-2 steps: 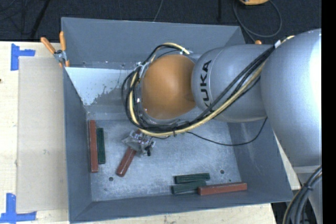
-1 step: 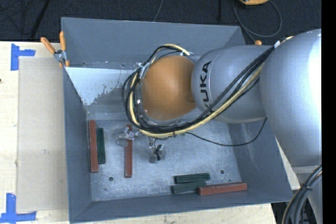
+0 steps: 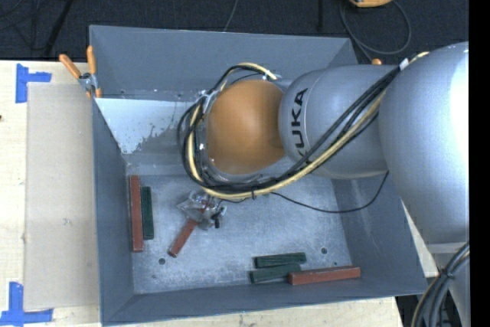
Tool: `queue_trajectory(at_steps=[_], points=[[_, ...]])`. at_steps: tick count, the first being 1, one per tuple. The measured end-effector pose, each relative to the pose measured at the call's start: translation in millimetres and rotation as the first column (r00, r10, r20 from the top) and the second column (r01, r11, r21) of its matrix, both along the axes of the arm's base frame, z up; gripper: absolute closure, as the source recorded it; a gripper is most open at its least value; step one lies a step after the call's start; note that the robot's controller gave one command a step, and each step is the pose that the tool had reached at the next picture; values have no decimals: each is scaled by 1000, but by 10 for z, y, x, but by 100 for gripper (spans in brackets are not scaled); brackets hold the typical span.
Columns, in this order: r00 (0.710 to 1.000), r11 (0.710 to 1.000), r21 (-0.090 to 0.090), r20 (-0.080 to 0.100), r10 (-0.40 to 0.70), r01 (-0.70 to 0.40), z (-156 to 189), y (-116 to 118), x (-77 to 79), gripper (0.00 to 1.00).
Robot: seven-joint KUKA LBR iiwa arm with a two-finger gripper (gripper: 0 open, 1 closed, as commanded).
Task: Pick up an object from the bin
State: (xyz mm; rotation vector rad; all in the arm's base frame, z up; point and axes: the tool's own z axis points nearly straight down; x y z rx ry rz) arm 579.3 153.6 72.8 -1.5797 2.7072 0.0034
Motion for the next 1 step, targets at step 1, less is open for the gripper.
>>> queue_trajectory(at_steps=[1], points=[[1000,1000,-4,-5,-1,1,-25,-16,-13,0]])
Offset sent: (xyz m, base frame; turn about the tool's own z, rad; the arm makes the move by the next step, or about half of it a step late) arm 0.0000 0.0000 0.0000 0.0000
